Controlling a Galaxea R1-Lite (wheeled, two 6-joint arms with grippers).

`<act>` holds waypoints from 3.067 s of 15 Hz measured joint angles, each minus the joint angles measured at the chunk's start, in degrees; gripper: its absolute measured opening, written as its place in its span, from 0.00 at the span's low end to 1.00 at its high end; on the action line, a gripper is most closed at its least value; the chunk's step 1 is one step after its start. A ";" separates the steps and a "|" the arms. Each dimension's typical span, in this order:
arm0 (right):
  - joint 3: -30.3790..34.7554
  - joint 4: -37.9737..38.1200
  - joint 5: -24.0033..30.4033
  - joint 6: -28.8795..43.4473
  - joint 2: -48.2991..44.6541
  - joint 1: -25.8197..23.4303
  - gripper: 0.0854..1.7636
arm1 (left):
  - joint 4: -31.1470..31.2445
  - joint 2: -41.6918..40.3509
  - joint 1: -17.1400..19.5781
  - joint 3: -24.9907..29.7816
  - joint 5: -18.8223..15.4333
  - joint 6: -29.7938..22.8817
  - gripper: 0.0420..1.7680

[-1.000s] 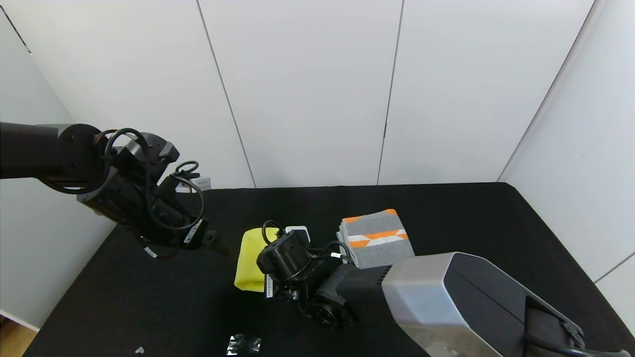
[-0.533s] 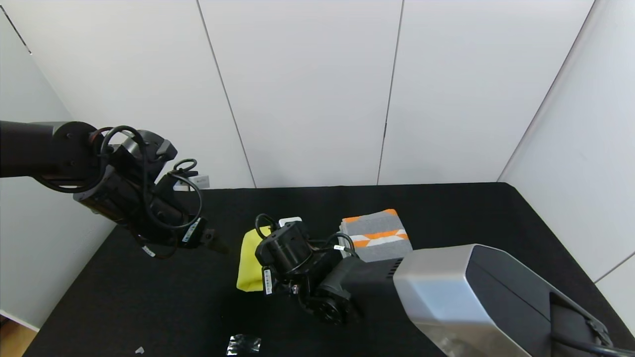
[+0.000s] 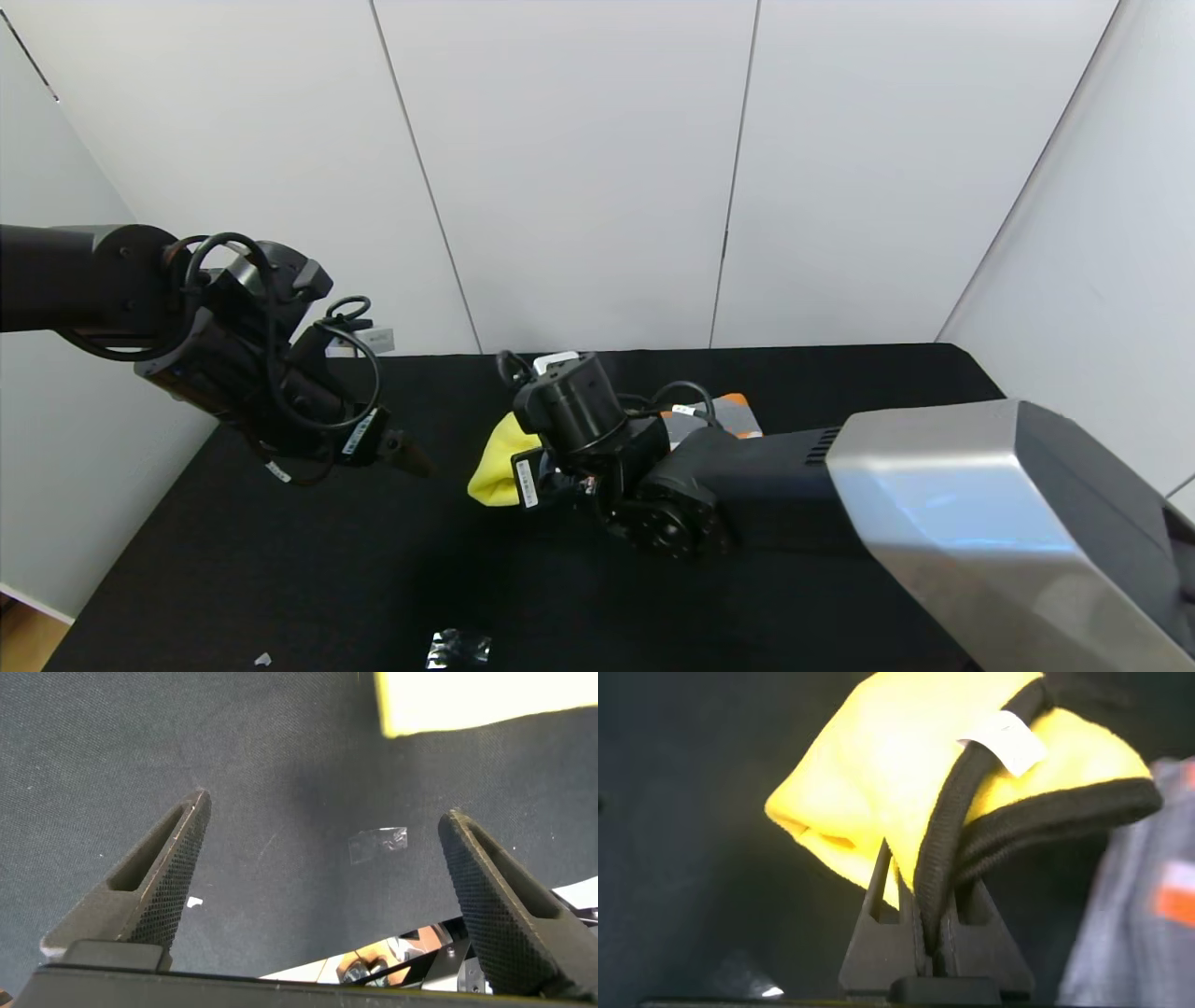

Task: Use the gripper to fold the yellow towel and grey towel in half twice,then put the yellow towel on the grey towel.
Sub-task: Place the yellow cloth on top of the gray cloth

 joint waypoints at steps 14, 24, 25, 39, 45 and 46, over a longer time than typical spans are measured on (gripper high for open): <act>7.16 0.20 7.56 -16.80 -11.17 -11.92 0.06 | -0.28 -1.58 -1.91 2.40 0.00 0.02 0.97; 27.87 -9.91 21.94 -27.25 -21.09 -21.94 0.06 | -0.33 -2.12 -2.84 2.99 -0.06 0.00 0.97; 30.21 -12.37 23.36 -27.81 -21.46 -22.59 0.06 | -0.30 -2.22 -2.90 3.04 -0.09 0.02 0.97; 47.26 -17.98 25.86 -29.17 -22.55 -23.41 0.06 | -0.52 -3.19 -2.88 5.06 -0.26 0.00 0.97; 48.40 -17.98 25.66 -28.92 -21.89 -23.11 0.52 | -0.57 -3.22 -2.84 5.77 -0.28 0.02 0.97; 48.40 -17.68 25.53 -28.71 -22.16 -23.05 0.57 | -0.59 -3.22 -2.84 5.80 -0.30 0.00 0.97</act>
